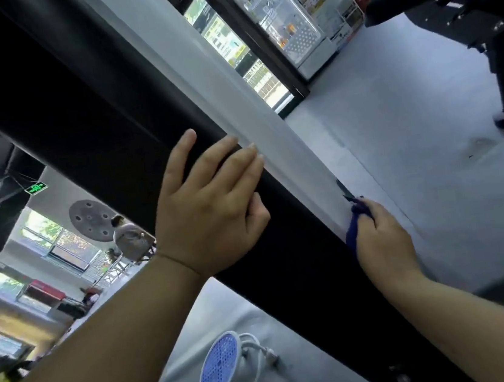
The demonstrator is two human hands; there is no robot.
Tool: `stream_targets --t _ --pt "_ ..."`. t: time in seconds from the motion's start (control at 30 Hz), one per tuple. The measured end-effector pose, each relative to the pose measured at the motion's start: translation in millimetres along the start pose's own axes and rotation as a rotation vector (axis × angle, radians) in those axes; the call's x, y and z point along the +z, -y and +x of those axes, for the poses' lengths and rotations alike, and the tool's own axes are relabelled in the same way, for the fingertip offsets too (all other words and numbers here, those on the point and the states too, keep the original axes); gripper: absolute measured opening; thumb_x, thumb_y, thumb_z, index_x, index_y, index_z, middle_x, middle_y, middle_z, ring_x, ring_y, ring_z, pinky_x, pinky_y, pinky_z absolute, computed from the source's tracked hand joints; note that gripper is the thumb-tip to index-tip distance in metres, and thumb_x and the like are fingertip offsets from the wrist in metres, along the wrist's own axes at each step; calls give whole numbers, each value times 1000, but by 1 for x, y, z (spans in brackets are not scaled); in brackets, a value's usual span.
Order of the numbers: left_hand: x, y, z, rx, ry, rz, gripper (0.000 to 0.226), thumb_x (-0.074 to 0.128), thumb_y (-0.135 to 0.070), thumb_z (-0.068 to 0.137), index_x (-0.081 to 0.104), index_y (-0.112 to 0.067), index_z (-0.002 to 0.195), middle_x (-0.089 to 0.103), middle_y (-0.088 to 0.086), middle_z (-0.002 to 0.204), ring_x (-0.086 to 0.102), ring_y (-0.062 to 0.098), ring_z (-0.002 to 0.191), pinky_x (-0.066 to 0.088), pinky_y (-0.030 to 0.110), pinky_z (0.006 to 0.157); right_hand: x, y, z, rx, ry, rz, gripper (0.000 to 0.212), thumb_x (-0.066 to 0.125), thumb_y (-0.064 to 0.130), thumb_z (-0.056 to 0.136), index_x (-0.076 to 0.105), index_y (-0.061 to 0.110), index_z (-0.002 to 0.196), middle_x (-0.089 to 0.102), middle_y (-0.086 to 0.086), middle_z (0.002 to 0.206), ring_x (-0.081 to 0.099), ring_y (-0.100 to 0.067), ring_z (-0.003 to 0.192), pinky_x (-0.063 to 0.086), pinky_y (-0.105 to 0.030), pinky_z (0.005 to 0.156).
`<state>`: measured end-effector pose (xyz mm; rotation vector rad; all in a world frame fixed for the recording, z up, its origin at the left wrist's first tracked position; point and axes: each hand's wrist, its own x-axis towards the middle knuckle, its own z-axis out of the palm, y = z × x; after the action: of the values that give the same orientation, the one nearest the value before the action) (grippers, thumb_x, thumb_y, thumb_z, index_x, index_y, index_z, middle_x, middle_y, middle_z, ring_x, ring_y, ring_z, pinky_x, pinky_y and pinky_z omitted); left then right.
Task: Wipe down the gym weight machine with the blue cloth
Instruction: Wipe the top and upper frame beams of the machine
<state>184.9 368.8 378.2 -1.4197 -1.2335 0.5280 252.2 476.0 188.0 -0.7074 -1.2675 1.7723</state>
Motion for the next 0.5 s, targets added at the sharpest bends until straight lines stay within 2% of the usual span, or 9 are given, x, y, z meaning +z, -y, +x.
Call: stream_targets --t 0.07,0.17,0.27,0.33,0.4,0.47,0.5 --pt "0 -7 1 2 45 -1 40 47 -26 89 73 -11 115 69 2 123 60 26 121 29 50 114 6 13 7 -7 40 45 40 35 19 102 50 26 138 49 8 138 45 -12 124 33 -29 108" --pt "7 -38 2 141 162 -55 44 46 -34 91 72 -9 115 67 5 126 59 30 123 36 47 108 25 42 7 -208 66 117 43 37 15 101 48 25 142 46 11 143 41 -5 131 29 -24 112" --pt "16 -68 3 173 267 -76 46 40 -34 93 71 -8 117 67 8 126 59 29 123 40 44 105 14 -2 0 -290 41 79 45 35 19 101 46 31 142 46 13 146 38 -5 136 29 -25 113" --pt "19 -73 5 145 289 -50 49 34 -31 93 71 -9 116 66 7 128 58 28 124 38 43 106 -9 -58 -7 -175 -4 -30 45 33 16 103 45 32 143 42 14 148 36 -8 139 26 -26 115" --pt "19 -74 4 126 290 -39 49 32 -30 93 71 -11 117 65 6 130 57 27 126 37 43 108 -30 -104 -12 86 -31 -84 46 32 15 104 40 31 146 36 10 152 31 -15 142 23 -29 116" --pt "19 -75 3 116 310 -21 49 33 -30 94 69 -12 121 62 5 134 54 27 129 35 45 110 -39 -119 -12 301 -13 -20 48 33 23 101 36 31 148 29 5 157 29 -21 143 22 -36 118" --pt "19 -77 4 104 321 -5 49 33 -31 94 67 -12 124 61 5 136 53 27 130 34 46 111 -37 -114 -8 324 18 49 50 34 25 100 34 31 149 24 4 159 28 -21 144 22 -37 118"
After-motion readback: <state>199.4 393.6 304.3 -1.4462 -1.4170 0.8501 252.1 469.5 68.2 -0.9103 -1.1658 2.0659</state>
